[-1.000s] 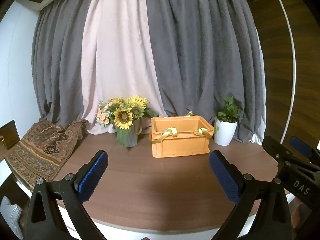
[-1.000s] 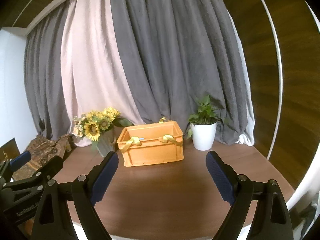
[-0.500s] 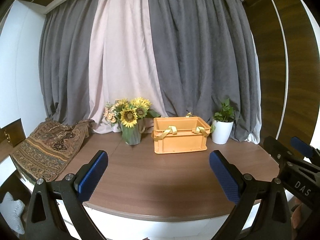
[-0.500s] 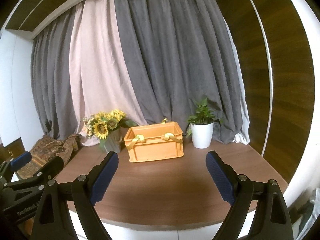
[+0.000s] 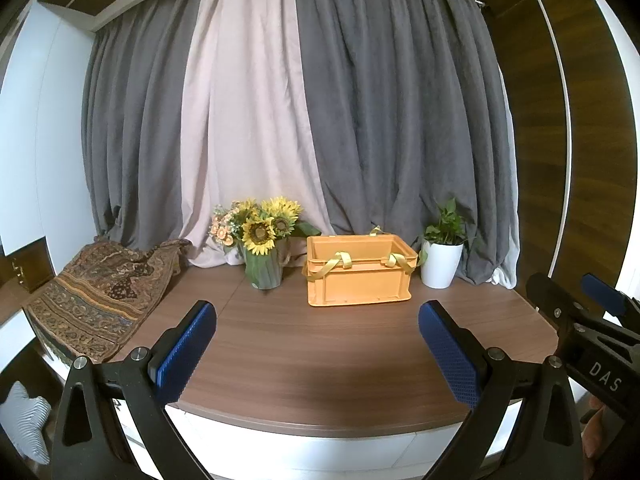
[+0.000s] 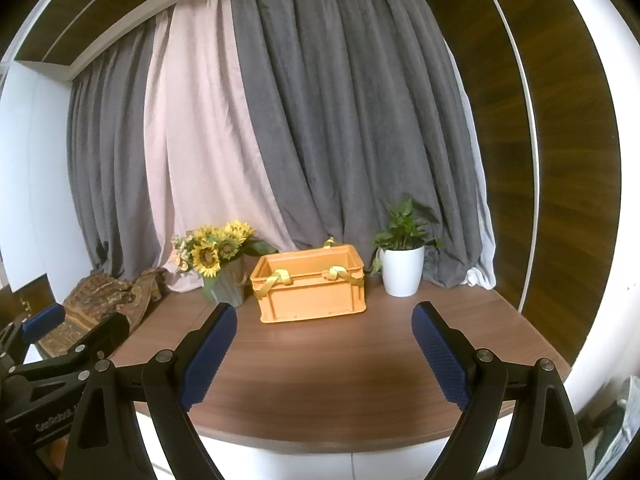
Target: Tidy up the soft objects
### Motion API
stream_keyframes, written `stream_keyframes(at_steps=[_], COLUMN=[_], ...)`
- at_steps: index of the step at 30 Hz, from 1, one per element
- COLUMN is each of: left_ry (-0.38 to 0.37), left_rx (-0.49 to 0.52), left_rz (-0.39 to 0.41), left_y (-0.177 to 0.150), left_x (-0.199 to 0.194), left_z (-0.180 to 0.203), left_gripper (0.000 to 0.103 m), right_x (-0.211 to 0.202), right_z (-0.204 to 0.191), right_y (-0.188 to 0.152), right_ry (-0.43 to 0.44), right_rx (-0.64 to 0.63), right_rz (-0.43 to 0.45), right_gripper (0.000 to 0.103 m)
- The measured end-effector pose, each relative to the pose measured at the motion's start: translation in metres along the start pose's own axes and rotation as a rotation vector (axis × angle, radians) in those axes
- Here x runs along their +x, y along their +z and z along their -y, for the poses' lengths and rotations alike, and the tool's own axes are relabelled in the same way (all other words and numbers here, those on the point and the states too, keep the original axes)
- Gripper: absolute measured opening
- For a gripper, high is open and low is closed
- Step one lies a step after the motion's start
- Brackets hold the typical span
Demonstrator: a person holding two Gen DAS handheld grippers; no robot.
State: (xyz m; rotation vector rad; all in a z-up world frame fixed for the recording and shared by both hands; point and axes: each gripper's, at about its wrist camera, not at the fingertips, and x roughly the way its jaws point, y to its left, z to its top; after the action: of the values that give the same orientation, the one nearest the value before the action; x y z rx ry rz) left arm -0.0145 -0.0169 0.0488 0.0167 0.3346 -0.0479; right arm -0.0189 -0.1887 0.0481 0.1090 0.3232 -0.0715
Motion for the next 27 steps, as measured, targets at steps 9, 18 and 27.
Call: stream_keyframes(at_steps=[9,18,27], left_ry=[0.002,-0.008,-0.009], left_rx=[-0.004,-0.003,-0.006], left_rz=[0.002,-0.003,-0.007], left_y=[-0.001,-0.0024,-0.0025], left_x=[-0.0012,0.0003,-0.0002], left_z=[0.0019,0.0038,0.0025], left_gripper=[0.103,0.103,0.103], right_x=[-0.0022,-0.0021,-0.0035], right_z=[0.0016,-0.0004,-0.0011], right_y=[-0.0001,-0.0006,-0.0002], right_ry=[0.004,0.002,0.002], right_rx=[0.0,0.0,0.002], right_rz=[0.002,0.002,-0.004], right_gripper=[0.09,0.09,0.09])
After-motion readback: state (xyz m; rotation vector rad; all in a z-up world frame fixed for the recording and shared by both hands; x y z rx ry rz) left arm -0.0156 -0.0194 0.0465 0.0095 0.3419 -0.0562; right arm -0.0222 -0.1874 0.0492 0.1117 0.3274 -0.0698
